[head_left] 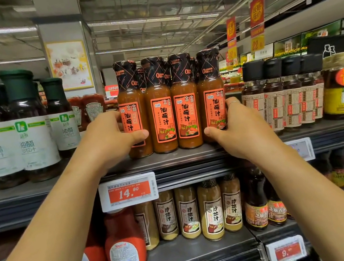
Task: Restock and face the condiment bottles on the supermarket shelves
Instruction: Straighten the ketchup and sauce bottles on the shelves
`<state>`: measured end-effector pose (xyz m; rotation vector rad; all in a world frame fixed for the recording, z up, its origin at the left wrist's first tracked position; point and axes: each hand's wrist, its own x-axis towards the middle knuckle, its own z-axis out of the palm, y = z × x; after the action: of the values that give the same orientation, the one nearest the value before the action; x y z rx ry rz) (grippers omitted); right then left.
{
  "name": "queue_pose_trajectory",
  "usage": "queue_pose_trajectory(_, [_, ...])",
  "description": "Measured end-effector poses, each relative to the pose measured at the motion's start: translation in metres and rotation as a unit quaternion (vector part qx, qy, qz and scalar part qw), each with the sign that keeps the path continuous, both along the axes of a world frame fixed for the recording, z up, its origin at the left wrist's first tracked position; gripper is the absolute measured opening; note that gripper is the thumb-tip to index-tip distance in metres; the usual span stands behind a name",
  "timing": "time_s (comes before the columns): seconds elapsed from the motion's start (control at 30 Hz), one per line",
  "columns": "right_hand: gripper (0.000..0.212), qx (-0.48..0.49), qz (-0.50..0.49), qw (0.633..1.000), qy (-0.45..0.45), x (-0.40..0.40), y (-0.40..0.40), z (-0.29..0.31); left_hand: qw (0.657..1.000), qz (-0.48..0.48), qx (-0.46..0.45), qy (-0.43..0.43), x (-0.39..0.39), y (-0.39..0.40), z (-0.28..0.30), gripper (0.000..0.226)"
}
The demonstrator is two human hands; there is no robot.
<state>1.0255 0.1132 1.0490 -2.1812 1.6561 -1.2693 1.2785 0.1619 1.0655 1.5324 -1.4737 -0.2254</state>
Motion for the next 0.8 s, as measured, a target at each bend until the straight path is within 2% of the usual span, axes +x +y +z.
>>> queue_pose_trajectory(0.2, [0.06, 0.001, -0.002, 1.0, 0.006, 0.005, 0.007, 0.001, 0.999, 0.014, 0.012, -0.033, -0.002, 0.005, 0.001, 0.031])
queue_pose_trajectory(0.3, [0.057, -0.001, -0.006, 1.0, 0.029, 0.003, 0.012, 0.002, 0.99, 0.069, 0.023, -0.124, 0.002, 0.01, 0.007, 0.053])
queue_pose_trajectory(0.37, [0.049, -0.017, -0.013, 0.998, 0.054, -0.004, 0.016, 0.006, 0.976, 0.134, -0.062, -0.161, 0.001, 0.016, 0.019, 0.065])
queue_pose_trajectory(0.4, [0.039, -0.036, -0.017, 0.997, 0.063, -0.01, 0.02, 0.009, 0.972, 0.134, -0.114, -0.153, -0.005, 0.021, 0.027, 0.066])
queue_pose_trajectory(0.5, [0.015, -0.115, -0.035, 0.989, 0.086, -0.029, 0.032, 0.029, 0.966, 0.033, -0.229, -0.112, -0.044, 0.037, 0.058, 0.048])
queue_pose_trajectory(0.57, [0.011, -0.162, -0.045, 0.981, 0.101, -0.044, 0.034, 0.047, 0.954, -0.004, -0.257, -0.155, -0.078, 0.036, 0.079, 0.035])
queue_pose_trajectory(0.73, [0.022, -0.238, -0.06, 0.959, 0.138, -0.099, 0.013, 0.095, 0.924, -0.039, -0.215, -0.315, -0.16, 0.002, 0.12, 0.019])
queue_pose_trajectory(0.8, [0.028, -0.242, -0.05, 0.954, 0.168, -0.122, -0.004, 0.11, 0.908, -0.042, -0.189, -0.372, -0.186, -0.014, 0.133, 0.02])
